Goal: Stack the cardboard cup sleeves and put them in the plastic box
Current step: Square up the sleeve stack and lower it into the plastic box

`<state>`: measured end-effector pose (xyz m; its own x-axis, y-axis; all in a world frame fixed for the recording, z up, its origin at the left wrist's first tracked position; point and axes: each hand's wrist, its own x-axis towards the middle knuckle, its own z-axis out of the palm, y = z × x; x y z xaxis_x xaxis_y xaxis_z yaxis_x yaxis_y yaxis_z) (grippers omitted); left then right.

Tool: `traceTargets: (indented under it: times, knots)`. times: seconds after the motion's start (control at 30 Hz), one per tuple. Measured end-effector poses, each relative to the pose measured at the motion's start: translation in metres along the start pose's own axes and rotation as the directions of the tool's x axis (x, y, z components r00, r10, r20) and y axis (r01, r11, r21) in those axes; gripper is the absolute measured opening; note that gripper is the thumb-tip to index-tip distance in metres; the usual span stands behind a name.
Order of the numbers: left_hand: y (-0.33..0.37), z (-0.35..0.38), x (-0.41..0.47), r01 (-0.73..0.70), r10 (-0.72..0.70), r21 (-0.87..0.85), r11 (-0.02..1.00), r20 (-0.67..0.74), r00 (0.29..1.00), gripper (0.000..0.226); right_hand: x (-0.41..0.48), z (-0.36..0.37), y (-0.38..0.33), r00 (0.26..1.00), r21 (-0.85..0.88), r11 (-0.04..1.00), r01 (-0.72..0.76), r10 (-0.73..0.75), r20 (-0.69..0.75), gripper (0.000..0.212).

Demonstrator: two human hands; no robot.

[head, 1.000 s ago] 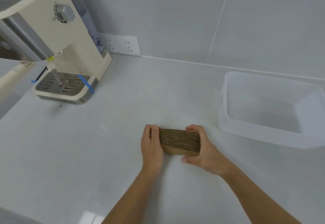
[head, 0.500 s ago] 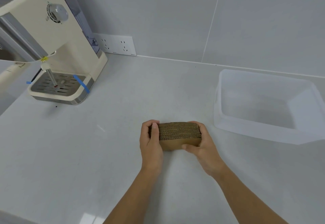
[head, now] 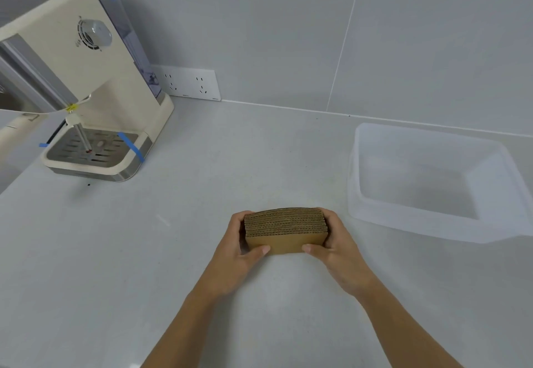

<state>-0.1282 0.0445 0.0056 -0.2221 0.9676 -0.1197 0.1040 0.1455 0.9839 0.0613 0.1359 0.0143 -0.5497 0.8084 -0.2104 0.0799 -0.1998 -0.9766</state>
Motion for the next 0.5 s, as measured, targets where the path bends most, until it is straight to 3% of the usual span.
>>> traceTargets:
  times: [0.3, 0.5]
  knots:
    - [0.013, -0.001, 0.0, 0.031, -0.037, -0.085, 0.996, -0.07, 0.997, 0.046, 0.0, -0.004, -0.012, 0.999, 0.031, 1.0, 0.004, -0.003, -0.035, 0.056]
    - [0.045, -0.001, 0.009, -0.072, 0.051, -0.14, 0.988, -0.149, 0.988, 0.05, -0.001, -0.003, -0.038, 0.988, 0.059, 0.991, 0.121, -0.115, -0.102, 0.056]
